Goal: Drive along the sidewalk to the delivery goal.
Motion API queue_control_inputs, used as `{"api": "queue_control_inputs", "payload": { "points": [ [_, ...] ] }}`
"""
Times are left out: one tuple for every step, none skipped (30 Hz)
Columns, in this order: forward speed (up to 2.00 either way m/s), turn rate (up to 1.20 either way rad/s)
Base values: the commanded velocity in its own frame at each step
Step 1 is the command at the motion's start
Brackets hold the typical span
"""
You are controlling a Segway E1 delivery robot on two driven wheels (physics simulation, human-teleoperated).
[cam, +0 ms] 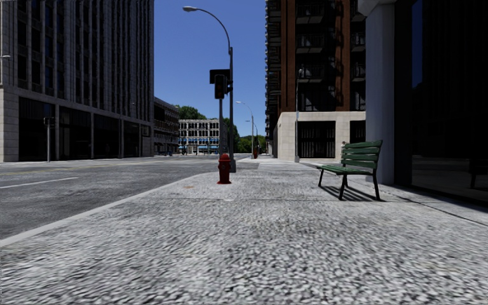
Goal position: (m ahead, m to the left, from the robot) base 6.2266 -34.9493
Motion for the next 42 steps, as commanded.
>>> {"api": "queue_control_inputs", "payload": {
  "points": [
    [1.70, -0.93],
    [1.70, -0.93],
    [1.70, -1.00],
    [1.70, -0.64],
    [1.70, -0.13],
    [1.70, -0.03],
    [1.70, 0.00],
    [1.70, 0.00],
    [1.70, 0.00],
    [1.70, 0.00],
    [1.70, 0.00],
    [1.70, 0.00],
    [1.70, 0.00],
    [1.70, 0.00],
    [1.70, 0.00],
    [1.70, 0.00],
    [1.70, 0.00],
    [1.70, 0.00],
    [1.70, 0.00],
    [1.70, 0.00],
    [1.70, -0.36],
    [1.70, -0.82],
    [1.70, -1.00],
    [1.70, -1.03],
    [1.70, -1.03],
    [1.70, -0.17],
    [1.70, -0.04],
    [1.69, 0.00],
    [1.69, 0.00],
    [1.69, 0.00],
    [1.69, 0.00],
    [1.69, 0.00],
    [1.69, 0.00],
    [1.69, 0.00],
    [1.69, 0.00],
    [1.69, 0.00],
    [1.69, 0.00],
    [1.69, 0.00],
    [1.69, 0.00],
    [1.69, 0.00],
    [1.69, 0.00],
    [1.69, 0.00]
  ]
}}
